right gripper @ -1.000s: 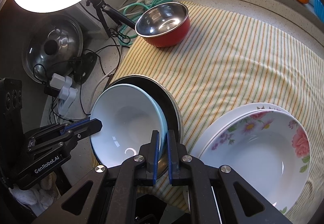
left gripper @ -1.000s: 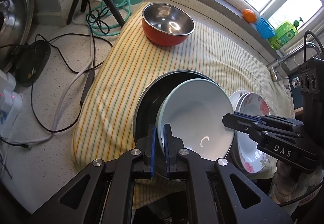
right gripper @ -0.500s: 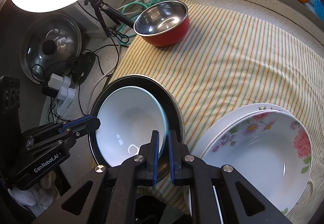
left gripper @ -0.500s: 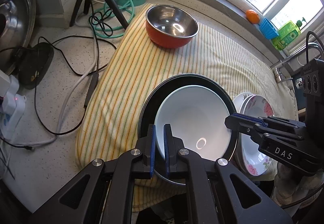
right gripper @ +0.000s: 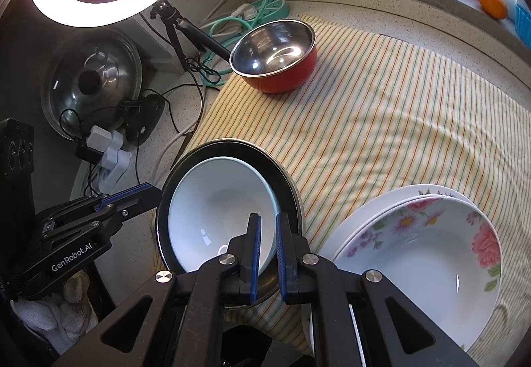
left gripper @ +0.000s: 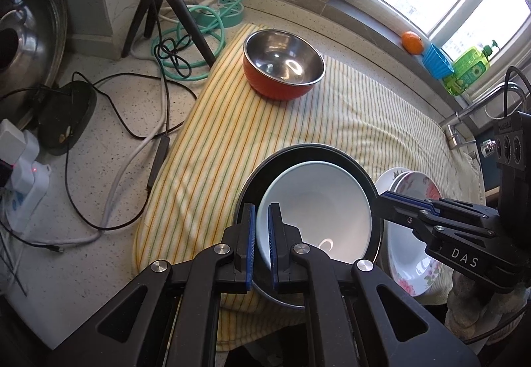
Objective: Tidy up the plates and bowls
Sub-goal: 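Move the right gripper to the rim of the red-outside steel bowl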
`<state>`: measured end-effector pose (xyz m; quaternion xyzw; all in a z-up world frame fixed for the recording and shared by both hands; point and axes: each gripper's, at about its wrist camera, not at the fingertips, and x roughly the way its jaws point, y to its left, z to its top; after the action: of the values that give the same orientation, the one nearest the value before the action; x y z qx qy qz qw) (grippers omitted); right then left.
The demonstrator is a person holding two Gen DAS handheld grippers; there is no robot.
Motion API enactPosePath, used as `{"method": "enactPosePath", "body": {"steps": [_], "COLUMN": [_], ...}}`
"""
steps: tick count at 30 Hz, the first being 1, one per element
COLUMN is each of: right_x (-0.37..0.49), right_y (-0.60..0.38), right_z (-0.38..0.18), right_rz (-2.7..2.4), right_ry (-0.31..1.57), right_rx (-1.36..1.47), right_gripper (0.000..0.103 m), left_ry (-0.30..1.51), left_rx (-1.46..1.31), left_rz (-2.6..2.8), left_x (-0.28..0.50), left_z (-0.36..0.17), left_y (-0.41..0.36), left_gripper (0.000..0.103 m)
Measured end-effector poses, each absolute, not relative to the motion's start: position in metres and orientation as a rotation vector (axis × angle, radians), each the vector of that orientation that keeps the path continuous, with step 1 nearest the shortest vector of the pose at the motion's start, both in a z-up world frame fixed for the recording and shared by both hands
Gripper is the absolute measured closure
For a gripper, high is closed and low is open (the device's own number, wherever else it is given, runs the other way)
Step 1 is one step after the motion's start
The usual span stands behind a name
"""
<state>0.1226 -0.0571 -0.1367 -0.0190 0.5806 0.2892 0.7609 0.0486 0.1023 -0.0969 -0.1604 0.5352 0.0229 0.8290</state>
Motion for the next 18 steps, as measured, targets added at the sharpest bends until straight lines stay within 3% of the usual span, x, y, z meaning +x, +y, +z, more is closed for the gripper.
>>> {"method": "enactPosePath", "body": {"steps": [18], "right_x": [0.183], "right_y": [-0.079], "right_z": [-0.076], "right_rz": [0.599], "right_ry": [1.126], "right_rx": [-0.006], "right_gripper": [0.091], "left_ry": [1.003], "left_rx": [-0.509], "left_rz": [0.115], "left_x": [0.081], "left_z": [-0.087], "left_y": [0.134], "left_gripper": [0.092]}}
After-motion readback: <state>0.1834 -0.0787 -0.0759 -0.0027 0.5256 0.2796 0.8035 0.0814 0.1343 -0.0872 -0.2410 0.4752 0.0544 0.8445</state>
